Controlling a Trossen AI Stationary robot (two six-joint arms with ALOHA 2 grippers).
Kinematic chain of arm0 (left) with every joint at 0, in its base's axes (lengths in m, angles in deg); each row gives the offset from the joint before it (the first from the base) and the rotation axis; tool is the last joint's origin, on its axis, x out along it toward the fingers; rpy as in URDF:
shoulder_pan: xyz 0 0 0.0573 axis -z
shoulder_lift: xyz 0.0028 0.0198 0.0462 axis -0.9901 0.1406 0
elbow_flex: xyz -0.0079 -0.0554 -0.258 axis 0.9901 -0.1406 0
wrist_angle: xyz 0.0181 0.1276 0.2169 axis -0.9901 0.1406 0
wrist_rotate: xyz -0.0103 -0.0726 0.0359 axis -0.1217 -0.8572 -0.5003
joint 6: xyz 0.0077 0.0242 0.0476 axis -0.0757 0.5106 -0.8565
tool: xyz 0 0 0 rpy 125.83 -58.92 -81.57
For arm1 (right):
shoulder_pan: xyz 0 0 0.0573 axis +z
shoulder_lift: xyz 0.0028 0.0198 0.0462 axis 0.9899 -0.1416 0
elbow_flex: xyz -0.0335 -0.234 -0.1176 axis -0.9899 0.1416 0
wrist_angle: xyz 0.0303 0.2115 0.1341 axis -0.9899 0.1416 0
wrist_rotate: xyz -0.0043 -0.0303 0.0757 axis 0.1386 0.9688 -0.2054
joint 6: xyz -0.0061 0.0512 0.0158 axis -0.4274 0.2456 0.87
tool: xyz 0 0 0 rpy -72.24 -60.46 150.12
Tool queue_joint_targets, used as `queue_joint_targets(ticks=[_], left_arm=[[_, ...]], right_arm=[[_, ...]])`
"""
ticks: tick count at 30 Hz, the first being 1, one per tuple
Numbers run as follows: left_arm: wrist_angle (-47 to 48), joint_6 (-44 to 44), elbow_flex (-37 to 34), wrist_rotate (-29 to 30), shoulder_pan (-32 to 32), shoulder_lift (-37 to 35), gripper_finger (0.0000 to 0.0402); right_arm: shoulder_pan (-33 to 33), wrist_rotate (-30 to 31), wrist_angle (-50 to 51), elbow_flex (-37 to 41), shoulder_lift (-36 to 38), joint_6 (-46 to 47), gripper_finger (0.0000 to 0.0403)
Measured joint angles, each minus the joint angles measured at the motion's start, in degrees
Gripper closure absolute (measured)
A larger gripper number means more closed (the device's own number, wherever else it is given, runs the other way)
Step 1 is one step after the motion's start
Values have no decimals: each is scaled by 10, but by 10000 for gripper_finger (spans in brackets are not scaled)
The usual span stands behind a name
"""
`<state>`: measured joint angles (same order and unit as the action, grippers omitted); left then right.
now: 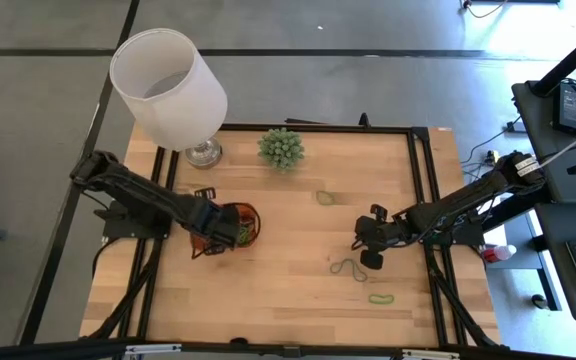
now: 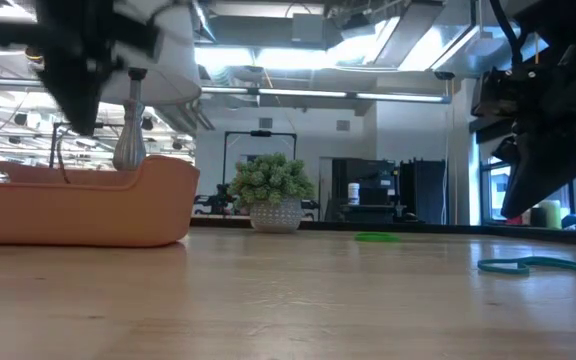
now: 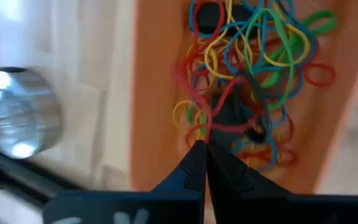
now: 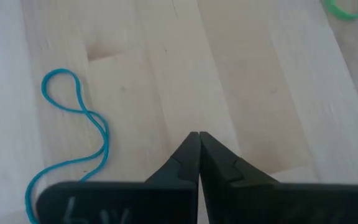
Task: Pick and place rubber bands into bin
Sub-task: Put the red rubber band into the orange bin
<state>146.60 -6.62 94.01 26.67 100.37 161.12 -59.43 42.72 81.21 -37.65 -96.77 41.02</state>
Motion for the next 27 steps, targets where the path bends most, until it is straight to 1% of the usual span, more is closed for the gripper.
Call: queue_joint_targets(ticks=[3, 5, 7, 10, 13, 21, 24, 27], left_arm=[[-60, 9, -55, -3, -13, 0, 399], [-99, 16, -81, -17, -23, 0, 399], [-124, 24, -96, -30, -30, 0, 398], [-133, 31, -99, -43, -37, 0, 393], [-142, 45, -99, -51, -43, 0, 371], [-143, 51, -99, -51, -47, 0, 290], [-143, 51, -99, -51, -47, 0, 273], [-137, 49, -95, -51, -47, 0, 264]], right_arm=[[0, 0, -3, 0, 0, -1, 395], [0, 0, -5, 0, 0, -1, 395], [0, 0, -5, 0, 0, -1, 395], [0, 0, -5, 0, 0, -1, 395], [0, 0, -5, 0, 0, -3, 395], [0, 0, -7, 0, 0, -12, 395], [0, 0, -7, 0, 0, -13, 395], [0, 0, -7, 0, 0, -13, 395]])
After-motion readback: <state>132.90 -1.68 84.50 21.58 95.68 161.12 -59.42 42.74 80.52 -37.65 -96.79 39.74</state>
